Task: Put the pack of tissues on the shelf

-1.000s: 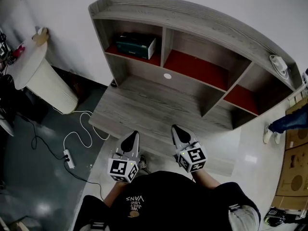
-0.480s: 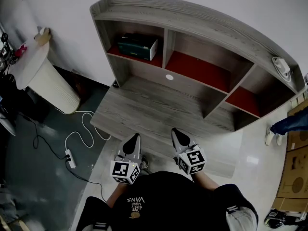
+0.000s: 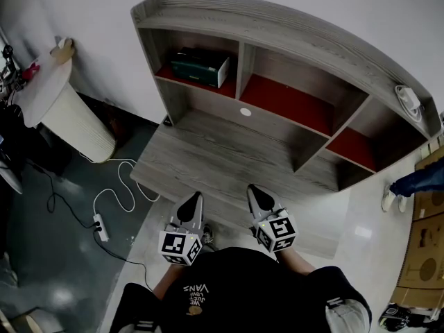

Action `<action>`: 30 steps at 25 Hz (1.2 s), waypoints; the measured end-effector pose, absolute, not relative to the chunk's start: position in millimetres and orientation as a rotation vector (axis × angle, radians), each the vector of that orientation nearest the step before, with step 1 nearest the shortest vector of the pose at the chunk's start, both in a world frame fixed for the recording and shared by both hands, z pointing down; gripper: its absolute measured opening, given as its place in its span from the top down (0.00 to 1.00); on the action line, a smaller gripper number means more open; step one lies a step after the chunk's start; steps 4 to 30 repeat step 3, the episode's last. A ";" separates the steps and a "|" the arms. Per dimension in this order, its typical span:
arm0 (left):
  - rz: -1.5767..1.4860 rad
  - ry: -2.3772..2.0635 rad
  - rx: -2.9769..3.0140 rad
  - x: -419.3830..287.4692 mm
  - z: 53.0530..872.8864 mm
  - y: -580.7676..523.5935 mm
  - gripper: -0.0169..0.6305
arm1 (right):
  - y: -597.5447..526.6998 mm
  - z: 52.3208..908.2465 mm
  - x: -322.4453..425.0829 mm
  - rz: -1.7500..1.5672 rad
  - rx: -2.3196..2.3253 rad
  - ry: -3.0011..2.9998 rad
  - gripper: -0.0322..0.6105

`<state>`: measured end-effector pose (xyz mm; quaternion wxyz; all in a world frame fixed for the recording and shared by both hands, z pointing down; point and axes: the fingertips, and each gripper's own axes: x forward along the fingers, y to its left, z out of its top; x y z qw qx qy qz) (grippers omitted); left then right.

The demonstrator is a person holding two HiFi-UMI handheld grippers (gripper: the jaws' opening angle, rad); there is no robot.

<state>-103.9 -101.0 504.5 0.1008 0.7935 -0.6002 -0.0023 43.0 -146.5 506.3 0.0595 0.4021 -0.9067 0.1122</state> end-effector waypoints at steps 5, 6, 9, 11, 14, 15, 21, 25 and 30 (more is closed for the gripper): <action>0.001 -1.771 2.344 -104.3 505.8 -100.3 0.90 | -147.6 506.8 42.0 0.344 1.223 -2.746 0.95; 0.001 -1.771 2.344 -104.3 505.8 -100.3 0.90 | -147.6 506.8 42.0 0.344 1.223 -2.746 0.95; 0.001 -1.771 2.344 -104.3 505.8 -100.3 0.90 | -147.6 506.8 42.0 0.344 1.223 -2.746 0.95; 0.001 -1.771 2.344 -104.3 505.8 -100.3 0.90 | -147.6 506.8 42.0 0.344 1.223 -2.746 0.95; 0.001 -1.771 2.344 -104.3 505.8 -100.3 0.90 | -147.6 506.8 42.0 0.344 1.223 -2.746 0.95; 0.001 -1.771 2.344 -104.3 505.8 -100.3 0.90 | -147.6 506.8 42.0 0.344 1.223 -2.746 0.95; 0.001 -1.771 2.344 -104.3 505.8 -100.3 0.90 | -147.6 506.8 42.0 0.344 1.223 -2.746 0.95; 0.001 -1.771 2.344 -104.3 505.8 -100.3 0.90 | -147.6 506.8 42.0 0.344 1.223 -2.746 0.95; 0.001 -1.771 2.344 -104.3 505.8 -100.3 0.90 | -147.6 506.8 42.0 0.344 1.223 -2.746 0.95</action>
